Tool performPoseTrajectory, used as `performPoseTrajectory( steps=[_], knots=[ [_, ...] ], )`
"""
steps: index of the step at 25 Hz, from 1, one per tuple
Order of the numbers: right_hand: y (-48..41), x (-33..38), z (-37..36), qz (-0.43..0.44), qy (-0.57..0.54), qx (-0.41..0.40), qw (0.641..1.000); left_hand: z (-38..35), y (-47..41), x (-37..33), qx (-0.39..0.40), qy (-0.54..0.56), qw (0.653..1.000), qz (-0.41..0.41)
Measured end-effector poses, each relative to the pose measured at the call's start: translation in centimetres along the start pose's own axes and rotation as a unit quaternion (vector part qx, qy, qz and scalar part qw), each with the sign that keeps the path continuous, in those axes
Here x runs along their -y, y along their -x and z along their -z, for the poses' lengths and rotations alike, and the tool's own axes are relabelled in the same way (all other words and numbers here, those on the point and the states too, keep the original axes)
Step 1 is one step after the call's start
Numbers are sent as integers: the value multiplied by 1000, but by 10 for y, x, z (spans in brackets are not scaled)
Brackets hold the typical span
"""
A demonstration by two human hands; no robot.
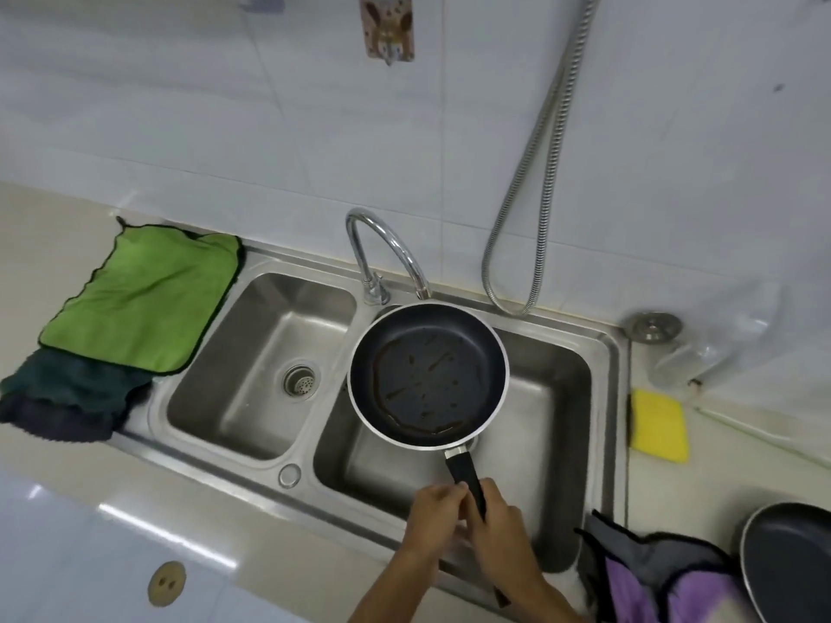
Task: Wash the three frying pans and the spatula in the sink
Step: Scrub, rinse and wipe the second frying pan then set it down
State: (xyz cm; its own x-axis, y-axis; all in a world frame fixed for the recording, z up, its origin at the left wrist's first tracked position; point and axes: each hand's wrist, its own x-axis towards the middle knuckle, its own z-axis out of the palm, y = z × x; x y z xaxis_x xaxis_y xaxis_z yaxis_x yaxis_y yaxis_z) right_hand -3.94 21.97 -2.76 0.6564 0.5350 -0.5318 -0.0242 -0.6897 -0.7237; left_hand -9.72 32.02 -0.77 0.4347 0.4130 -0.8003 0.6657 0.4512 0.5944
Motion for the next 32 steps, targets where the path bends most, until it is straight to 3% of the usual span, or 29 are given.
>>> performPoseTrajectory(
  steps=[9, 15, 17, 20, 22, 24, 26, 27, 28, 29, 30, 32],
  knots=[
    [-5, 13, -67, -42, -26, -66, 997, 65, -37, 3, 68, -113, 991, 3],
    [-13, 16, -100, -62, -21, -138, 988, 109, -27, -46, 140, -274, 951, -10],
    [-14, 15, -107, -59, -15, -160, 985, 124, -26, -88, 138, -349, 925, -54],
    [-15, 17, -108, -44, -14, -173, 984, 131, -47, -165, 83, -407, 886, -209],
    [-15, 16, -108, -39, -10, -178, 983, 130, -78, -210, 15, -480, 809, -338],
    [-15, 16, -109, -50, -4, -179, 983, 137, -118, -241, -52, -613, 657, -437],
    [-16, 16, -111, -65, 1, -169, 984, 153, -152, -254, -111, -730, 511, -439],
    [-16, 17, -111, -72, 1, -164, 984, 162, -163, -256, -133, -759, 472, -429],
    [-16, 18, -111, -77, 3, -162, 984, 167, -170, -254, -152, -766, 454, -429],
    [-16, 18, -111, -79, 9, -160, 984, 169, -171, -249, -169, -753, 462, -437],
    [-16, 17, -111, -80, 15, -158, 984, 168, -171, -241, -179, -725, 493, -447],
    [-17, 16, -111, -83, 20, -152, 985, 171, -167, -211, -172, -656, 587, -442]
  ],
)
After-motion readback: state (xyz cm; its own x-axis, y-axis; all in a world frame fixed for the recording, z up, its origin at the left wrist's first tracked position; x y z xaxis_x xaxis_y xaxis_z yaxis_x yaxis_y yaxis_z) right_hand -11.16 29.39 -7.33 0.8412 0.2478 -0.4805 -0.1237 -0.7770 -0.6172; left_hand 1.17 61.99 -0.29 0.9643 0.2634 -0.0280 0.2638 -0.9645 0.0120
